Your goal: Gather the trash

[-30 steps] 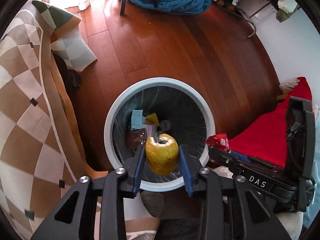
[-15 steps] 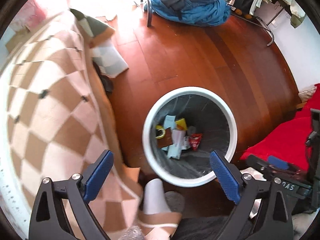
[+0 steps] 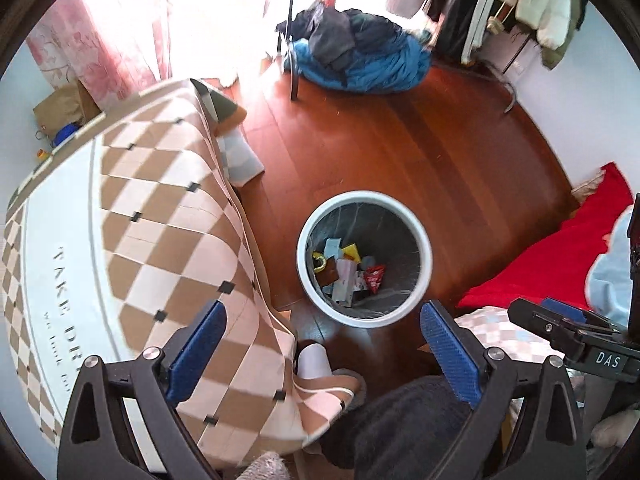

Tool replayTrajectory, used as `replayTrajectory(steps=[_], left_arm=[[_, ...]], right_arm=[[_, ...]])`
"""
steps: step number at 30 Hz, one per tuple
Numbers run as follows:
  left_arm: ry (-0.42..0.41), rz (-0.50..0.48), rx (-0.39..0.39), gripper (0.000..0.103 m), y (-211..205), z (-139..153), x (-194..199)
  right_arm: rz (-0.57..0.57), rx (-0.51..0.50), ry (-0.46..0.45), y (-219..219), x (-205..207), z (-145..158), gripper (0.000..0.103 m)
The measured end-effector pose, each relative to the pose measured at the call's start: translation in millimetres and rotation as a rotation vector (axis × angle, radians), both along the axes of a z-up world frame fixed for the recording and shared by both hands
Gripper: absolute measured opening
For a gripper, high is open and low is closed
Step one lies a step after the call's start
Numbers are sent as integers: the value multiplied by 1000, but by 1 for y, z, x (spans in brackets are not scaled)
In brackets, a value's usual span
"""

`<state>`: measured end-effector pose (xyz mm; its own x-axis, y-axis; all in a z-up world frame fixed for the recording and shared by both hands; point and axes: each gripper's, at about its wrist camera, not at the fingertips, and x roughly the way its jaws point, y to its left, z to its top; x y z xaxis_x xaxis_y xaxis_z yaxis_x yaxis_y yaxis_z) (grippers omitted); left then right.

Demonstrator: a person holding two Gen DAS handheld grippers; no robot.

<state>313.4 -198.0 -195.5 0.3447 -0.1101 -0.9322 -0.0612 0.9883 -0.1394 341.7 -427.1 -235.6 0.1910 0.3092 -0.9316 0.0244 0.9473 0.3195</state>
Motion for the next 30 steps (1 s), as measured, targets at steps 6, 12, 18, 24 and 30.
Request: replayTrajectory(steps=[6,12,18,24,30], left_arm=[[-70,-24,-30,99,5,55,-29],[-118,-43,-79,99,10,101,-58],[-157,-56,-105,99,18,134,-79],[-179,-66,-127,99,22,153,-91],[-177,-79,-151,99,25,161,-97]], right_arm=[[34,56,-78,8,-34,69,103],[74,111,-136,12,-62,125,103],[101,150,-175,16,-83,166,103],[133,162,-192,20,-96,193,103],[145,157,-192,19,-98,203,103]])
